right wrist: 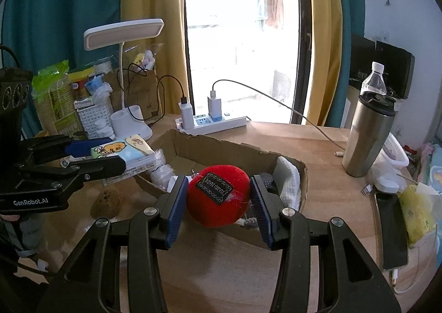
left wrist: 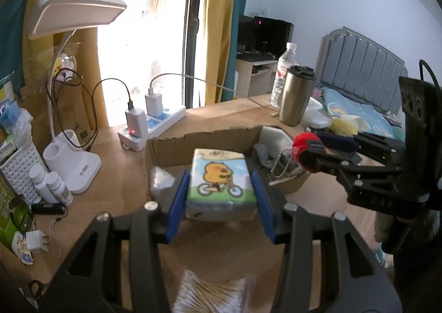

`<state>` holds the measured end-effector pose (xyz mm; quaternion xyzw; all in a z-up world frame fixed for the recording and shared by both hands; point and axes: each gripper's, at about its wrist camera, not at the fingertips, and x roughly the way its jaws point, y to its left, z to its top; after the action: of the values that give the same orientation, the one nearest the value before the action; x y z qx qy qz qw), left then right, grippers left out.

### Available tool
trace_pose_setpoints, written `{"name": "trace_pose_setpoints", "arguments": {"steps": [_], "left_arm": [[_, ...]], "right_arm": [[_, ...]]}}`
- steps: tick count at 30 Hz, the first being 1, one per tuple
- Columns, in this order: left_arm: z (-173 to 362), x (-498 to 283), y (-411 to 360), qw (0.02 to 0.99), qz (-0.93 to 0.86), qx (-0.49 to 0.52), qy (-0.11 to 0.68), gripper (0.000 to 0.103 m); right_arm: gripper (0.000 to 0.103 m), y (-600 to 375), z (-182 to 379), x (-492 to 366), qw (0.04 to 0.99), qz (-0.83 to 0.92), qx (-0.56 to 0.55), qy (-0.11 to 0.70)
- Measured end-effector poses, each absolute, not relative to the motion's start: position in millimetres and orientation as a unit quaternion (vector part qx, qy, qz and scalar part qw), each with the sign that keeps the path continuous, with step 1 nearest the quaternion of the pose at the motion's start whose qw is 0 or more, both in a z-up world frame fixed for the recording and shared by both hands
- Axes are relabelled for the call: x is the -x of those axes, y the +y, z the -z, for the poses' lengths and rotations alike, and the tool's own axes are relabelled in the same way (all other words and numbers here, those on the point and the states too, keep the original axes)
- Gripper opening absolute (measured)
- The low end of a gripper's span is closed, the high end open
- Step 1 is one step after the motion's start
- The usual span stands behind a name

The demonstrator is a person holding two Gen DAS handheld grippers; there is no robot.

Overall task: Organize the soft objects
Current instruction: 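Carry the tissue pack and red plush in both grippers over the box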

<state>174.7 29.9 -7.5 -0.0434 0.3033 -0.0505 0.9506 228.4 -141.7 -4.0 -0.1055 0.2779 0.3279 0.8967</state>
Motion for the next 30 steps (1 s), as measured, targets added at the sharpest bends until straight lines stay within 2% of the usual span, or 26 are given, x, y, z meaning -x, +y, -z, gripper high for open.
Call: {"name": "trace_pose_setpoints", "arguments": {"steps": [30], "left_arm": [[46,-261,29,0.935,0.036,0.046,0.35,0.048]], "right_arm": [[0.049,-132,48,-292,0.877,-0.352,0.078,0.318]]}}
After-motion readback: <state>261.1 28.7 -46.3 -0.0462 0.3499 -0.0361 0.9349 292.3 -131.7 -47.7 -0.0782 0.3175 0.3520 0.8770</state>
